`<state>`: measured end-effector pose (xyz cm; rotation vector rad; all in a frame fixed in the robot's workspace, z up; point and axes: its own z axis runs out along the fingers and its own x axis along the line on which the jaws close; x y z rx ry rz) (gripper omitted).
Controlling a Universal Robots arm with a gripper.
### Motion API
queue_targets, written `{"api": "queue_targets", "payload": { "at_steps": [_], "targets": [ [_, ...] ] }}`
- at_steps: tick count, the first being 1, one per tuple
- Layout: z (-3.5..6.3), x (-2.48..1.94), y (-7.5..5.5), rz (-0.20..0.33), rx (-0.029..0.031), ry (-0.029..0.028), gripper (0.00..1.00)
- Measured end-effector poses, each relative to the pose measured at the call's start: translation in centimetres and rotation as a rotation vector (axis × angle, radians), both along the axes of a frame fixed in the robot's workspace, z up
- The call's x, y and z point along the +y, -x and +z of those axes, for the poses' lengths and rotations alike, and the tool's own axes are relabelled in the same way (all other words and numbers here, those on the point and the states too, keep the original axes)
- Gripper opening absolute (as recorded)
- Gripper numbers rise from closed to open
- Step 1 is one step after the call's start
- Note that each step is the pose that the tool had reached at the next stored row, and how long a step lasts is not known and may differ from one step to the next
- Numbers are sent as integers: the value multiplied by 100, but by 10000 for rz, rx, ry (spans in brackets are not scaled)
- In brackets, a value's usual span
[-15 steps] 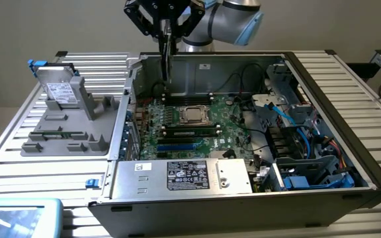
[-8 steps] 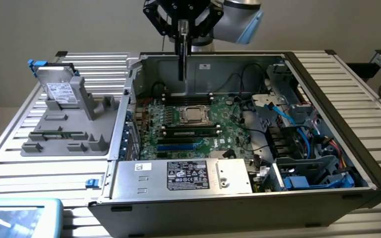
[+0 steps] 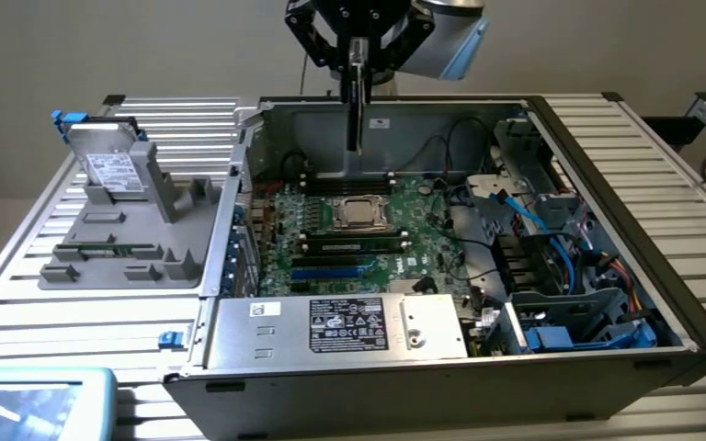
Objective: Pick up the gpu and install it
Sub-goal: 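Pick up the gpu and move the gpu toward the slot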
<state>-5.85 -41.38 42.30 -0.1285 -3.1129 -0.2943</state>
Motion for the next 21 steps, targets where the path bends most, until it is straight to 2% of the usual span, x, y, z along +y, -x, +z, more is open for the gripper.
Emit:
{"api": "queue_targets", "payload": {
  "at_steps": [3, 12, 21],
  "targets": [
    [0, -10, -19, 1, 2, 0, 28],
    [-1, -152, -144, 38, 114, 0, 28],
    [-2, -215, -327, 91, 178, -15, 28]
  ]
}}
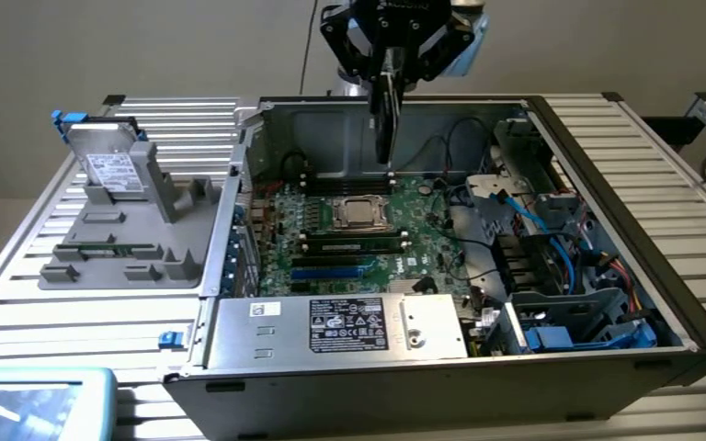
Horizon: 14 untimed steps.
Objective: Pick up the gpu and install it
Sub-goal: 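Pick up the gpu and move the gpu toward the slot, then insert the gpu into the slot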
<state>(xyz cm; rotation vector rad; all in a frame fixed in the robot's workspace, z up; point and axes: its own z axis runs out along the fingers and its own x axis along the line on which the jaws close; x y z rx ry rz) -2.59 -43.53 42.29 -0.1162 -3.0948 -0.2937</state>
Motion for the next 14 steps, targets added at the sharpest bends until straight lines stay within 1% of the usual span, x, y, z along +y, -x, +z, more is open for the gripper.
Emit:
{"api": "queue_targets", "payload": {
  "at_steps": [3, 14],
  "targets": [
    [0, -15, -45, 18, 16, -7, 28],
    [0, -15, -46, 44, 18, -9, 28]
  ]
}}
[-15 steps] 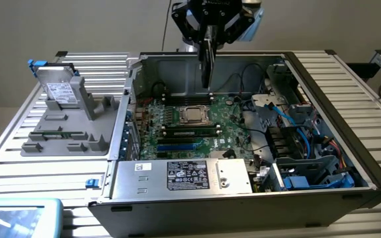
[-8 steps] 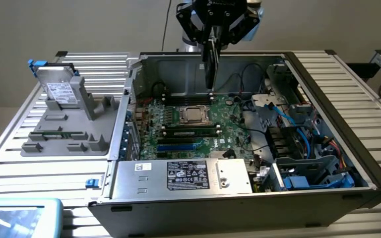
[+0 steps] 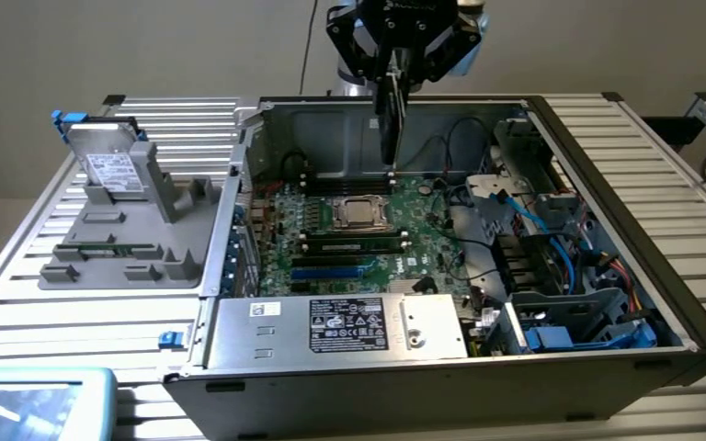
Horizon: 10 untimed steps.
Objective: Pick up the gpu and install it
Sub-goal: 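Insert the gpu into the slot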
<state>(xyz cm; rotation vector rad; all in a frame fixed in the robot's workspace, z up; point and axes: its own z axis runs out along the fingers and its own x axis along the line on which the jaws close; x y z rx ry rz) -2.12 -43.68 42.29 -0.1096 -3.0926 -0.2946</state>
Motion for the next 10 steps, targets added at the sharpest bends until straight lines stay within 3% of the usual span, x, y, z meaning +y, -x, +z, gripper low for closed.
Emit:
{"api": "queue_targets", "payload": {
  "at_steps": [10],
  "targets": [
    [0, 0, -3, 1717, -1, -34, 28]
  ]
}}
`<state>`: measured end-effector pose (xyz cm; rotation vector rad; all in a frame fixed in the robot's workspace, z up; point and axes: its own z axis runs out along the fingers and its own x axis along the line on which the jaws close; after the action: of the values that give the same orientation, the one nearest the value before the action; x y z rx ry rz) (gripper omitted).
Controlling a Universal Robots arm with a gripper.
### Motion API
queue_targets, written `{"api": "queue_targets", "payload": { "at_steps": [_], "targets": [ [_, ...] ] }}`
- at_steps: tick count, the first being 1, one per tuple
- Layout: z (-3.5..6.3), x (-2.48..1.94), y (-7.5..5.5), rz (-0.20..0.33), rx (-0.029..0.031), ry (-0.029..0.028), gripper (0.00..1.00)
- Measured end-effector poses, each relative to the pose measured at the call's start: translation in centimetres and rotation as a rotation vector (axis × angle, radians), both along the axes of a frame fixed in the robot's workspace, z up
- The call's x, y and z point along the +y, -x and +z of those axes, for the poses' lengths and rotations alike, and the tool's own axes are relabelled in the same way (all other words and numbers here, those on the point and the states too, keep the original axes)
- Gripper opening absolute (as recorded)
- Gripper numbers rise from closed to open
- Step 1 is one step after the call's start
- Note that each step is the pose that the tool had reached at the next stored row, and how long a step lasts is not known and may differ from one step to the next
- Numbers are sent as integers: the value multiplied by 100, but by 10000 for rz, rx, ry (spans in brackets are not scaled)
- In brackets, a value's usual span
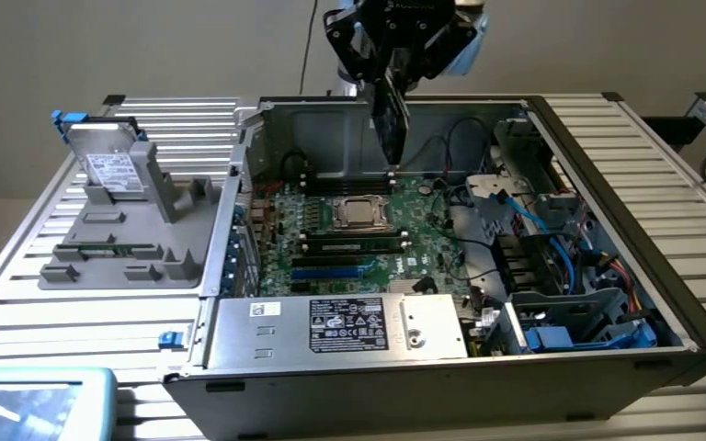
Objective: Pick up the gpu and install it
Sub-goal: 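Insert the gpu into the slot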
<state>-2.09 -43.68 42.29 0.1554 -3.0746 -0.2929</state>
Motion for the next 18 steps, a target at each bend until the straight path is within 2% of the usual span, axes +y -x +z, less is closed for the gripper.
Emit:
{"api": "queue_targets", "payload": {
  "at_steps": [3, 18],
  "targets": [
    [-1, 0, 0, 536, 0, -23, 28],
    [-2, 0, 0, 3252, -32, -28, 28]
  ]
}}
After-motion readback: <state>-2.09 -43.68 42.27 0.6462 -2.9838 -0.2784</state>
